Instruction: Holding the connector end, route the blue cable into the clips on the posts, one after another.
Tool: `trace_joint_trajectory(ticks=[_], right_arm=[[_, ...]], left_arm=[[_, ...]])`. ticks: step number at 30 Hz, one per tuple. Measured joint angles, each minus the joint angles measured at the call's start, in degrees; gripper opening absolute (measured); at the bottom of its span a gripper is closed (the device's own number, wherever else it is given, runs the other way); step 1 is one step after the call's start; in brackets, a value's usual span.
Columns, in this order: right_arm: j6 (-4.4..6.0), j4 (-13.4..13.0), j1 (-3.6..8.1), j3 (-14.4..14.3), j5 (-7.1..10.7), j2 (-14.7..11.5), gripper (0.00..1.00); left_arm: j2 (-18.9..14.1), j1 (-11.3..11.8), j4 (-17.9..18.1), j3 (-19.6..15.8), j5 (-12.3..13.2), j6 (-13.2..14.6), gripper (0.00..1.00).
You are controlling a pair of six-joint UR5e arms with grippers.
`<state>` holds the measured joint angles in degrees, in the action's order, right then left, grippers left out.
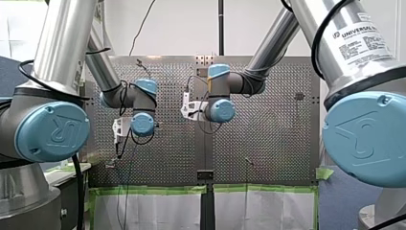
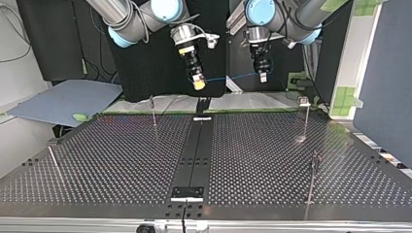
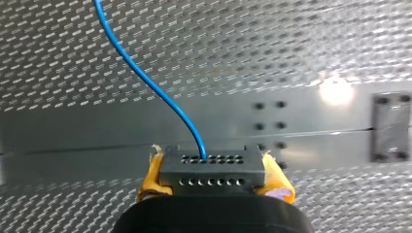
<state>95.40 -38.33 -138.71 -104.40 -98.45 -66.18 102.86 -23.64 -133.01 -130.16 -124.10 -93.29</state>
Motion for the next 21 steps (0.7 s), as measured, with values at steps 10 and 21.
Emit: trace_joint_trajectory(ticks=[10, 21], right_arm=[[0.23, 2.63, -0.04, 3.82, 1.39, -4.45, 0.00], [0.71, 4.59, -0.38, 8.86, 3.41, -1.45, 0.00]], left_arm=[[-5.12, 1.09, -5.10, 5.11, -4.91, -0.29, 0.00], [-10.54, 2.34, -10.52, 10.54, -6.08, -2.26, 0.00]])
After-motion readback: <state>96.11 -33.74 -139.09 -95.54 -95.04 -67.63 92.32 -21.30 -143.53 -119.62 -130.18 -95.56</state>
